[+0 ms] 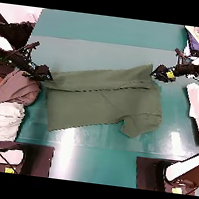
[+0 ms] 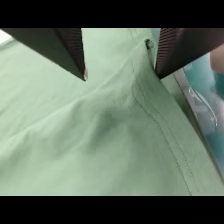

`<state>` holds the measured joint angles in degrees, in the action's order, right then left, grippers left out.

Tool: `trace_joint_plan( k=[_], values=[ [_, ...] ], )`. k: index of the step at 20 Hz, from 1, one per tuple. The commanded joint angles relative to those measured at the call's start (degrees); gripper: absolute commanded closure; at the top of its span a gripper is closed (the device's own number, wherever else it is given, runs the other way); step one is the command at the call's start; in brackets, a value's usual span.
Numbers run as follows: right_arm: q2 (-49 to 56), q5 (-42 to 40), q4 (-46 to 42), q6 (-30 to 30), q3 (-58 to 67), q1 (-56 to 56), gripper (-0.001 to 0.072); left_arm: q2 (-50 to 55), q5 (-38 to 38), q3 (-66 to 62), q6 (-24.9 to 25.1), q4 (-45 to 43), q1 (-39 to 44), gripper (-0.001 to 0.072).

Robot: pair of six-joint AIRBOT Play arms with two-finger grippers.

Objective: Fold the shirts.

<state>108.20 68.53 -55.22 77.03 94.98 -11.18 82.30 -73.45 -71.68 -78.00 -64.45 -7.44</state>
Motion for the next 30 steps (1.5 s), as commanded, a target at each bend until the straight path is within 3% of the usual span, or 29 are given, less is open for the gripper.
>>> trace_joint_plan(
  k=[1,4,6,7,9,14,24,25,26,30],
  values=[
    [4.6,4.7,-0.2,0.0,4.6,0.3,0.0204,0.0,1.0,0.0,0.0,0.5,0.0,0.0207],
    [6.4,6.6,-0.2,0.0,6.4,1.1,0.0285,0.0,1.0,0.0,0.0,0.5,0.0,0.0207],
    [6.5,5.7,-0.2,-1.2,6.4,2.1,0.0612,0.0,1.0,0.0,0.0,0.6,0.0,0.0207],
    [6.4,5.4,-0.3,-2.3,6.4,2.3,0.0695,0.0,1.1,0.0,0.0,0.7,0.0,0.0207],
    [6.0,5.0,-0.7,-1.1,6.4,2.2,0.0696,0.0,1.2,0.0,0.0,0.7,0.0,0.0208],
    [2.2,5.2,-11.7,5.2,6.3,-0.9,0.0698,0.3,5.4,0.0,0.0,3.8,0.0,0.0207],
    [0.0,10.3,-13.4,5.4,6.4,-3.7,0.0681,1.2,0.2,0.0,0.4,2.7,0.0,0.0206],
    [-0.1,11.6,-13.5,4.3,6.4,-3.8,0.0487,1.2,-1.2,0.0,0.4,2.6,0.0,0.0206],
    [-0.3,13.0,-13.5,4.3,6.4,-4.3,0.0246,1.2,-2.4,0.0,0.4,2.5,0.0,0.0205],
    [-3.8,15.6,-13.6,4.3,6.4,-8.7,0.0236,0.7,-5.7,1.7,0.4,1.9,0.0,0.0206]
  ],
)
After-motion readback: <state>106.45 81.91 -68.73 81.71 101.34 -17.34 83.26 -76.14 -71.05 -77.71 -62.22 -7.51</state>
